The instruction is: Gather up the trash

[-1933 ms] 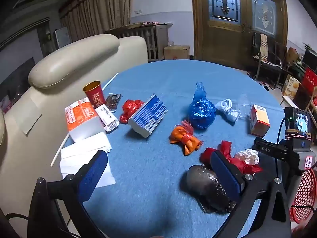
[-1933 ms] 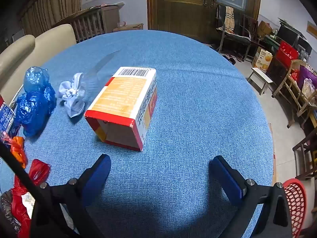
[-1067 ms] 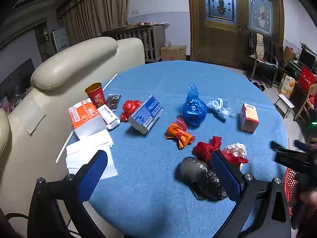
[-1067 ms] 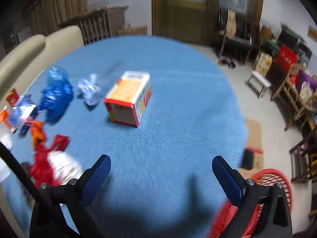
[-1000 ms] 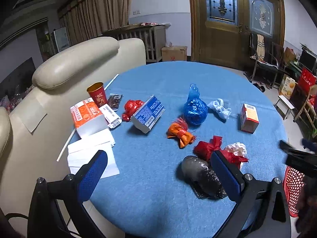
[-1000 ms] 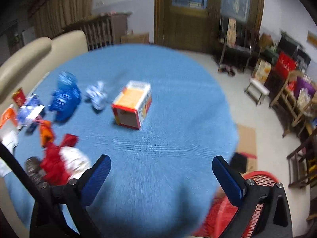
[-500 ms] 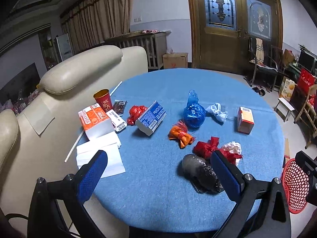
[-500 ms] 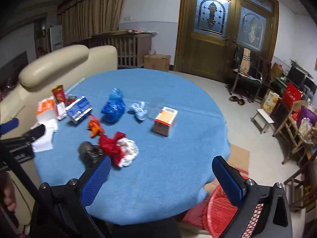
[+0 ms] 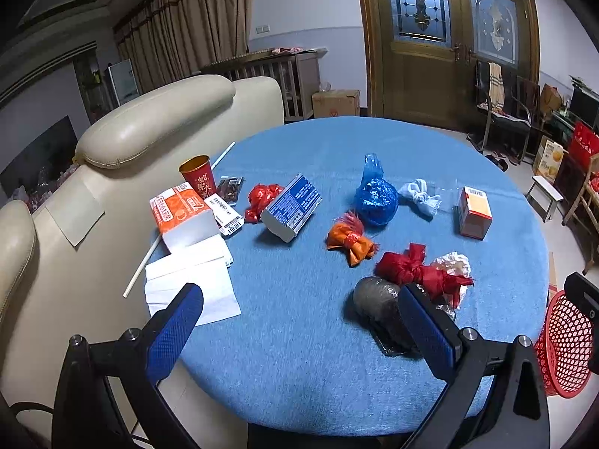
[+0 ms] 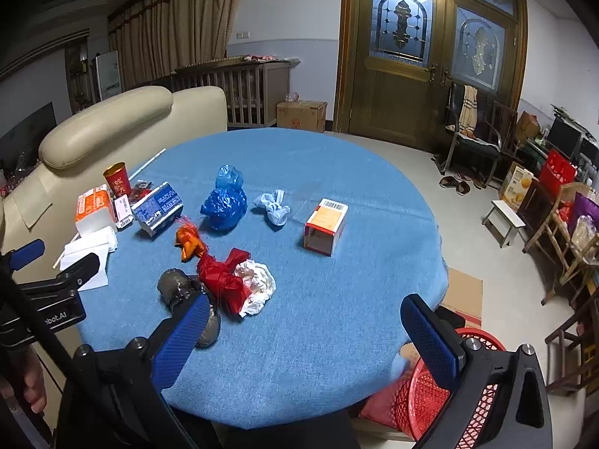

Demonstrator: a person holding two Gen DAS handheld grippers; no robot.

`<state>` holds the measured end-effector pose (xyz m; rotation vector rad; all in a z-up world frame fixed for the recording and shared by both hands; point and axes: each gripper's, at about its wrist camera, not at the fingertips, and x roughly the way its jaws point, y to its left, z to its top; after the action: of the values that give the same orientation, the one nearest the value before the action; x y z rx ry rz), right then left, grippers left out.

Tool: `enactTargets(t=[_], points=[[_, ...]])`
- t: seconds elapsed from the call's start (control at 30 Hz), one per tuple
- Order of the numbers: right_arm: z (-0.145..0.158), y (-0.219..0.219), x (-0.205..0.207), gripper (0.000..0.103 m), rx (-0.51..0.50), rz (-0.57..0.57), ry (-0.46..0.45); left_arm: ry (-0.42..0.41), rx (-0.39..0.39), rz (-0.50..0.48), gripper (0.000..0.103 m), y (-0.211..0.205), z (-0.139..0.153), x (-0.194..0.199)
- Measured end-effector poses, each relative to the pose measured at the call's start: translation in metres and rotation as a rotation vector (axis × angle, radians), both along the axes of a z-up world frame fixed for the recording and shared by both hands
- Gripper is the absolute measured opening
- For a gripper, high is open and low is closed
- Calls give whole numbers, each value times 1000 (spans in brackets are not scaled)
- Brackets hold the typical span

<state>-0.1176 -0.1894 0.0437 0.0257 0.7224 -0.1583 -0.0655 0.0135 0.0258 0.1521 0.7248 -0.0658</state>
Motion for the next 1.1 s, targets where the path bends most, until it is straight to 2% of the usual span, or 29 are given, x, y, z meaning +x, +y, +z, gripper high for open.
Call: enactTargets(t=[0.4,0.63,0.8,1.1], points=[[-4,1,4,103,7,7,-1,17,-5,4,103,4,-5,1],[-6,-3,6,103,39,27,-15,37,-1,-11,103,0,-11,1],[-12,-8,13,103,91,48,13,48,6,-25,103,-3,-15,2],[-17,-7,16,103,99,74,12,87,-18,-25,103,-1,-22,7]])
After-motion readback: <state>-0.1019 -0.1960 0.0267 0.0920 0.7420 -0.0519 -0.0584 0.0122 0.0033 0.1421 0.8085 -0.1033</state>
